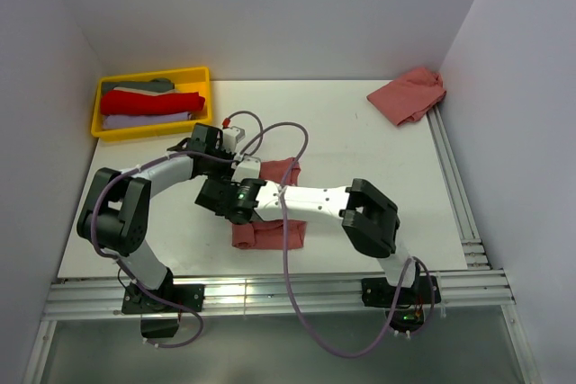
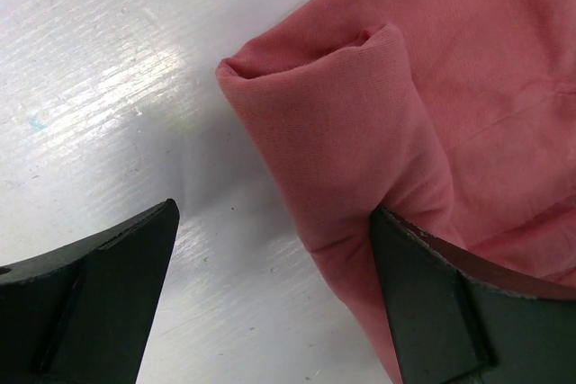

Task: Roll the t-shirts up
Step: Roll the tshirt

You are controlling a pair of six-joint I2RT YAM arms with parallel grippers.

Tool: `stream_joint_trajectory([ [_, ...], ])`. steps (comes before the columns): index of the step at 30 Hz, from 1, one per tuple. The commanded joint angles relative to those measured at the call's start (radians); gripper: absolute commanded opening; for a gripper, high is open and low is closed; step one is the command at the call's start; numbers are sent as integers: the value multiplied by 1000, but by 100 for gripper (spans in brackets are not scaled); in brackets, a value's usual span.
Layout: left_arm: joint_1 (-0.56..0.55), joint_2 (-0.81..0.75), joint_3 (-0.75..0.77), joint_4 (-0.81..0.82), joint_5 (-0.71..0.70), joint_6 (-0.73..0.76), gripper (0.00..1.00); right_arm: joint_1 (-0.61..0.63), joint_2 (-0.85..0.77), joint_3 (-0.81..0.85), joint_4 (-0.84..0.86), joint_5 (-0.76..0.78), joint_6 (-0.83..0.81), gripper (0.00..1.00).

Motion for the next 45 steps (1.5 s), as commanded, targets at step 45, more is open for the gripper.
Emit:
stream_joint_trajectory([
  [45,124,-64,212,-135,69,34,99,-53,-2,-285,222,-161,-74,37],
])
